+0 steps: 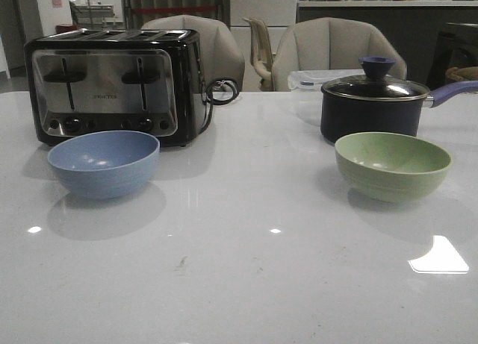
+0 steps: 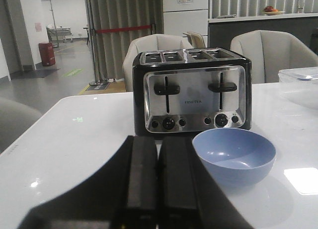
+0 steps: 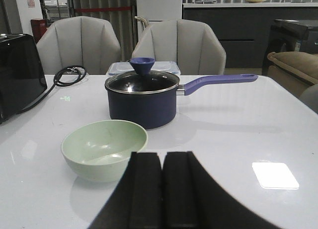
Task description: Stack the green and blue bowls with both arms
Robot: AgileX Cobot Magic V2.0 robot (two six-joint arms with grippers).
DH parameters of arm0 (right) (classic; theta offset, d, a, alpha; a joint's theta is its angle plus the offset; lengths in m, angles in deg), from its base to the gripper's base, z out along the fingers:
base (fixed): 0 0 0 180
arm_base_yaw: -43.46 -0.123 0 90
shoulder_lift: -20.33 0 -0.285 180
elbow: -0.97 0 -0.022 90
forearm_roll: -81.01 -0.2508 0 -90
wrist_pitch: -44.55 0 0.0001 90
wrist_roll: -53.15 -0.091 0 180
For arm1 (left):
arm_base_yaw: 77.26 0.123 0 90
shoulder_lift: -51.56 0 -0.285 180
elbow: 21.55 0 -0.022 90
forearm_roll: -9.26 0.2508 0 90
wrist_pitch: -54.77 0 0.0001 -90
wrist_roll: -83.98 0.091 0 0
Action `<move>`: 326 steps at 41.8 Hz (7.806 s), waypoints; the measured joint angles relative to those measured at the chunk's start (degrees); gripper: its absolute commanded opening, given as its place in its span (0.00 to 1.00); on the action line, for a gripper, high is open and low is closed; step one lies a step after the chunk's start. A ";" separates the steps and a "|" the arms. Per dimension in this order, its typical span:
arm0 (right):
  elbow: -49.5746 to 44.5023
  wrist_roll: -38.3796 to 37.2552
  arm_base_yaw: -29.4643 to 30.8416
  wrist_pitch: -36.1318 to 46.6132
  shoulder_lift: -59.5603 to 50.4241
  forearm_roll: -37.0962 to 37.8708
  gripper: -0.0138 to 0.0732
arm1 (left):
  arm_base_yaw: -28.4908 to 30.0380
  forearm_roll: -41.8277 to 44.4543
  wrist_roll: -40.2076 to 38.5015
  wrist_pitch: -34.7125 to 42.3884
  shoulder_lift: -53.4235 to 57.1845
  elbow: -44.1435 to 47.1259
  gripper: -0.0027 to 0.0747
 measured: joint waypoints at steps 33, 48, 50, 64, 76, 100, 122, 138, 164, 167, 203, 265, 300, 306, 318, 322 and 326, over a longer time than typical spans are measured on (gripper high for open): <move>13.65 0.11 0.00 -5.05 0.00 1.71 0.20 | 0.00 -0.11 0.00 -1.10 -0.15 -13.95 0.16; 38.31 0.11 0.00 -26.93 14.04 2.19 0.20 | 0.00 -1.01 0.00 -23.49 -16.28 -42.36 0.16; 40.37 0.11 0.00 -29.42 16.36 2.19 0.20 | 0.00 -1.82 0.00 -25.92 -18.65 -44.04 0.16; 42.18 0.11 0.00 -41.11 29.14 2.08 0.20 | 0.00 -3.48 0.00 -36.03 -28.70 -44.75 0.16; 39.67 0.11 0.00 -42.11 35.76 1.98 0.23 | 0.00 -3.61 0.00 -39.51 -32.38 -43.13 0.16; 40.83 0.20 0.00 -40.09 45.88 1.07 0.86 | -0.93 -4.86 2.45 -39.40 -36.64 -42.62 0.76; 63.30 1.28 0.00 -38.72 82.25 -4.61 0.86 | -11.95 -8.25 6.94 -38.18 -36.65 -42.54 0.76; 76.79 7.64 0.00 -39.70 104.78 -10.65 0.86 | -11.95 -8.38 6.94 -38.08 -36.65 -42.54 0.76; 81.73 9.38 0.00 -39.84 113.28 -11.41 0.26 | -11.95 -9.68 6.94 -39.30 -36.65 -42.54 0.76; 81.86 9.38 0.00 -40.10 113.15 -11.55 0.22 | -11.95 -9.68 6.94 -39.30 -36.65 -42.54 0.76; 86.54 13.56 -25.53 -44.98 106.94 -11.79 0.21 | -11.95 -10.40 6.94 -39.32 -36.65 -42.54 0.76; 53.33 16.30 -26.05 -37.40 58.55 -11.36 0.67 | -11.95 -10.51 6.94 -39.32 -36.65 -42.54 0.76; 46.24 16.42 -26.05 -39.86 44.81 -11.36 0.67 | -7.19 -7.17 7.62 -39.74 -86.36 -65.81 0.76; 46.24 16.42 -26.05 -39.86 44.81 -11.36 0.67 | -6.08 -7.17 7.62 -39.26 -98.20 -72.81 0.76; 46.24 16.42 -26.05 -39.86 44.81 -11.36 0.67 | -5.96 -7.17 7.62 -38.16 -113.74 -83.46 0.76; 46.24 16.42 -26.05 -39.86 44.81 -11.36 0.67 | -5.96 -7.17 7.62 -37.08 -115.77 -84.91 0.72; 46.24 16.42 -26.05 -39.86 44.81 -11.36 0.67 | -5.96 -7.17 7.62 -36.65 -116.52 -85.28 0.60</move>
